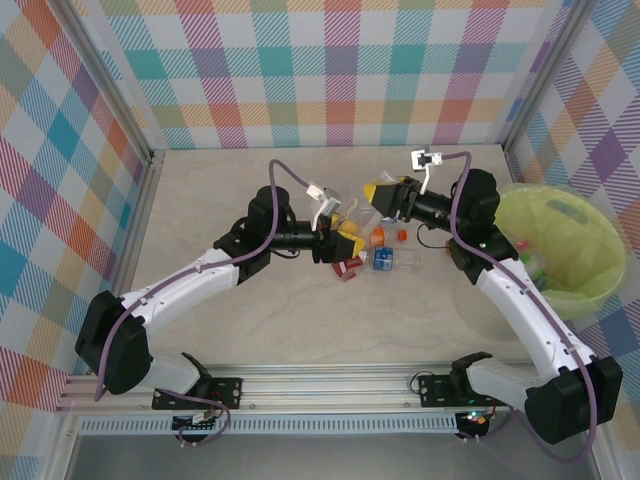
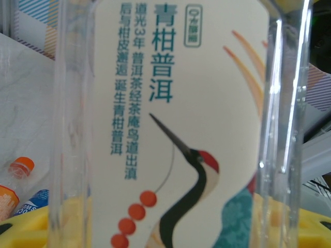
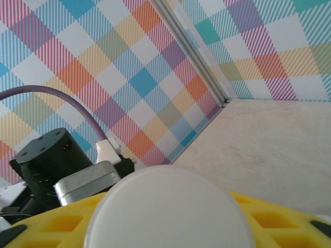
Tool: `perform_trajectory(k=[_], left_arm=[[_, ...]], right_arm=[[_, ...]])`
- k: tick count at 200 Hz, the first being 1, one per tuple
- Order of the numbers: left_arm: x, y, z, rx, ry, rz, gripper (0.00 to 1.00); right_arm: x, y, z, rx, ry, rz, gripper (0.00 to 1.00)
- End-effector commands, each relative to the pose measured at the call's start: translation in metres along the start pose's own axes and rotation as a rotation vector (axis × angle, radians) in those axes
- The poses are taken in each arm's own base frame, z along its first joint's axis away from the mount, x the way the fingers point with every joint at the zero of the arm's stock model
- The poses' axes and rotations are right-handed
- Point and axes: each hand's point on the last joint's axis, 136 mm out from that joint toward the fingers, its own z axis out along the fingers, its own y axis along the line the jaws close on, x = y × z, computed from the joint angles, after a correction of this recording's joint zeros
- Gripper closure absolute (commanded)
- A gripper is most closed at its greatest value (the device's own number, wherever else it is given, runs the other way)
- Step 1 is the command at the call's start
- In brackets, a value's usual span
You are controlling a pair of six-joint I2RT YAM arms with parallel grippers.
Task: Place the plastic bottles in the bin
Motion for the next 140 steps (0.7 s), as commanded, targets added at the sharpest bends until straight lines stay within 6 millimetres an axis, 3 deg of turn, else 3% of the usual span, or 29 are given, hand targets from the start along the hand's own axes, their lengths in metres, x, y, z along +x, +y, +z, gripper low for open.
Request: perform_trajectory(k=[1, 36, 52, 62, 81, 95, 129, 140], left_arm=[[-0.019, -0.014, 0.001, 0.037, -0.033, 0.062, 1.00], [-0.018, -0.012, 0.002, 0.027, -0.030, 0.063, 0.97], [-0.017, -0.011, 0.002, 0.020, -0.028, 0.060, 0.91], [-0.016, -0.011, 0.002, 0.019, -0.025, 0.057, 0.80], [-0.016, -0.010, 0.000, 0.009, -0.024, 0.053, 0.46], [-0.015, -0.009, -0.002, -0.005, -0.031, 0.051, 0.29], [-0.011, -0.002, -0.008, -0.066, -0.046, 0.057, 0.01], [-0.011, 0.003, -0.011, -0.103, -0.057, 0.063, 0.00]], right_arm=[[-0.014, 0.015, -0.002, -0.030, -0.026, -0.064, 0.53], [-0.013, 0.018, -0.002, -0.043, -0.018, -0.067, 0.61], [-0.013, 0.017, -0.003, -0.038, -0.019, -0.069, 0.63], [-0.013, 0.016, -0.004, -0.025, -0.022, -0.070, 0.64], [-0.012, 0.008, -0.007, 0.033, -0.031, -0.064, 0.67], [-0.008, -0.001, -0.011, 0.092, -0.032, -0.055, 0.68], [-0.005, -0.008, -0.030, 0.209, -0.030, -0.098, 0.69], [-0.007, -0.012, -0.041, 0.287, -0.039, -0.132, 0.69]])
